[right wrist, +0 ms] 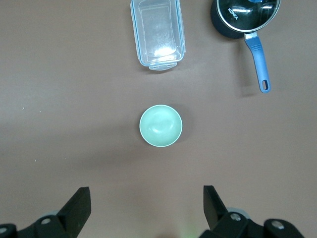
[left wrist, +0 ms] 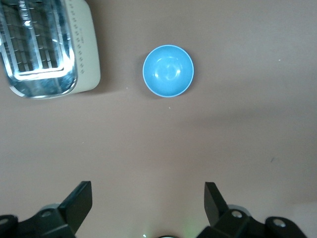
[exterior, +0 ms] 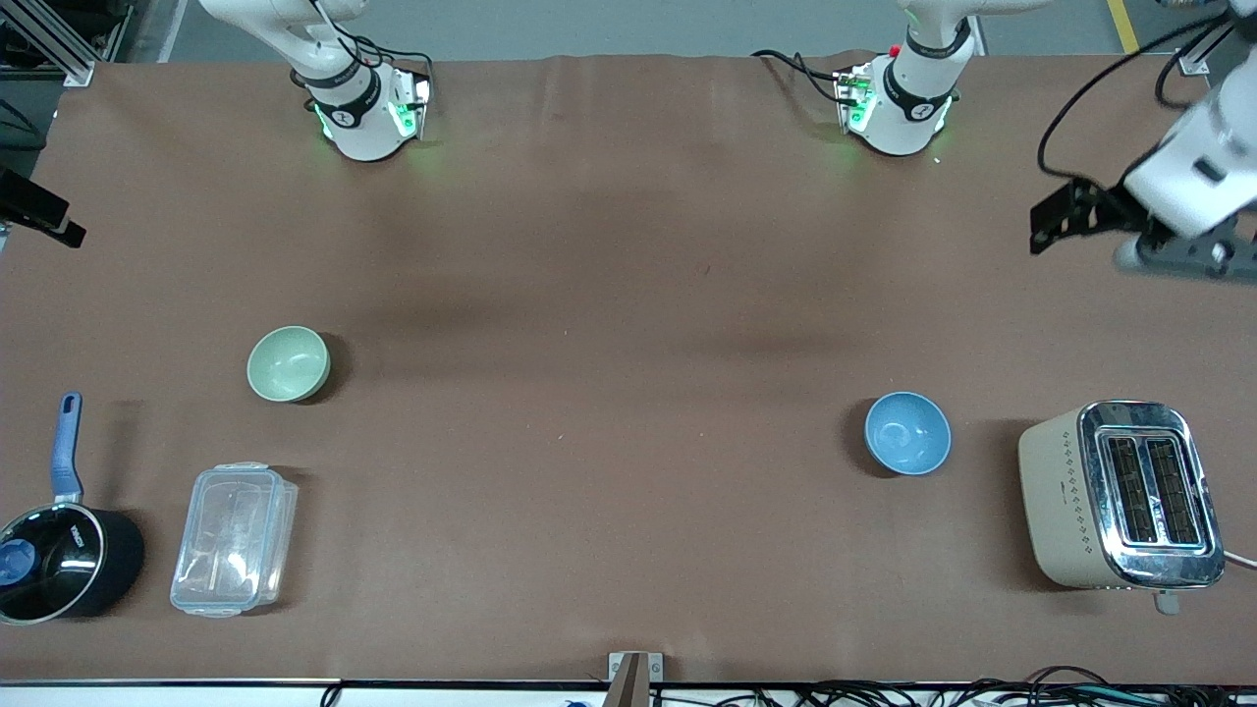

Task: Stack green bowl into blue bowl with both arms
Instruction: 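Reach the right gripper to the green bowl while the left gripper reaches the blue bowl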

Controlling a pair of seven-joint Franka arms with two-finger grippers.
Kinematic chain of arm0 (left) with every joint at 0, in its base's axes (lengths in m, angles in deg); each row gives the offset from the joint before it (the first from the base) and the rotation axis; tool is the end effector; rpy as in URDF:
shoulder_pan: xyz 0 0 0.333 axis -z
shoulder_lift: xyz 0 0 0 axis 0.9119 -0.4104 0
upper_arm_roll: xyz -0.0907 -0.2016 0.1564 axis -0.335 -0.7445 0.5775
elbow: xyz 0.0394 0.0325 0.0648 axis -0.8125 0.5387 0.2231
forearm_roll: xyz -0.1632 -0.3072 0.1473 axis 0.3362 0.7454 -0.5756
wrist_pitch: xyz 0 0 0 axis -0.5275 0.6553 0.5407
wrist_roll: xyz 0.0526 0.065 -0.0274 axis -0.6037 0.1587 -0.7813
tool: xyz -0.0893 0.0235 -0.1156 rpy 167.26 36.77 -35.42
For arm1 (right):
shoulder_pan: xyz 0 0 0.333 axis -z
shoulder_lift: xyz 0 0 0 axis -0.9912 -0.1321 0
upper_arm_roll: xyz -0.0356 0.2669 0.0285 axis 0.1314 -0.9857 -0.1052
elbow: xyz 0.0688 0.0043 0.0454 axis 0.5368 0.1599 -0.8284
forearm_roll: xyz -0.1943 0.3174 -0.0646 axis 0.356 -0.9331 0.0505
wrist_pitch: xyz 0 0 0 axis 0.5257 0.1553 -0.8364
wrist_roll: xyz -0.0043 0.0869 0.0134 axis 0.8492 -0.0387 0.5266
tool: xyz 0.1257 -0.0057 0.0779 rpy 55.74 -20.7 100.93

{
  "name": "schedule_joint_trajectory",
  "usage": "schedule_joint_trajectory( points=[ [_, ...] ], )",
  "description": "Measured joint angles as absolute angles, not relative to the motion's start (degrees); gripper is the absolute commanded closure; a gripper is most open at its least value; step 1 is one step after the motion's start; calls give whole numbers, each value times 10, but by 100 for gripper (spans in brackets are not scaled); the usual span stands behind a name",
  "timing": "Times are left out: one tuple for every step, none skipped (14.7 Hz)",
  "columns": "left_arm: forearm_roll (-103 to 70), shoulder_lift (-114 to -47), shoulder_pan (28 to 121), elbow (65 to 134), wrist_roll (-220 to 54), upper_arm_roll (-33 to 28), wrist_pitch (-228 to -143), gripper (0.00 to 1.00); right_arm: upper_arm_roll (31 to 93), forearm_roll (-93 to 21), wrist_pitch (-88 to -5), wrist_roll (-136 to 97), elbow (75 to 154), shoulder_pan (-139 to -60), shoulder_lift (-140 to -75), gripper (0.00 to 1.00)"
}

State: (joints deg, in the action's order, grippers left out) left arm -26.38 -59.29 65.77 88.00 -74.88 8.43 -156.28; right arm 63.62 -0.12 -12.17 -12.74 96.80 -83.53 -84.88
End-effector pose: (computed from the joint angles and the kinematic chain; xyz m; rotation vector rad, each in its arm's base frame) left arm 0.5469 -0.0671 0.5089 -3.1210 0.2461 0.1278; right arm 0.5227 -0.0525 0.5876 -3.1199 0.2035 0.0251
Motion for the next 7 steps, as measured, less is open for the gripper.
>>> schedule_joint_trajectory(
  points=[
    [-264, -634, 657, 870, -749, 84, -1589, 0, 636, -1, -122, -127, 968, -835, -849, 0],
    [-264, -673, 656, 864, -749, 85, -1626, 0, 636, -1, -122, -127, 968, -835, -849, 0],
    [-264, -710, 654, 864, -749, 86, -1664, 0, 636, -1, -121, -128, 969, -835, -849, 0],
    [-264, -744, 651, 865, -749, 87, -1694, 0, 636, -1, -119, -131, 973, -834, -850, 0],
    [-266, -772, 649, 865, -749, 87, -1716, 0, 637, -1, -122, -136, 985, -834, -850, 0],
    [-268, -796, 646, 866, -749, 88, -1734, 0, 637, -1, -142, -139, 1011, -832, -851, 0],
    [-270, -817, 645, 869, -749, 88, -1753, 0, 637, -1, -181, -147, 1048, -830, -853, 0]
  ],
)
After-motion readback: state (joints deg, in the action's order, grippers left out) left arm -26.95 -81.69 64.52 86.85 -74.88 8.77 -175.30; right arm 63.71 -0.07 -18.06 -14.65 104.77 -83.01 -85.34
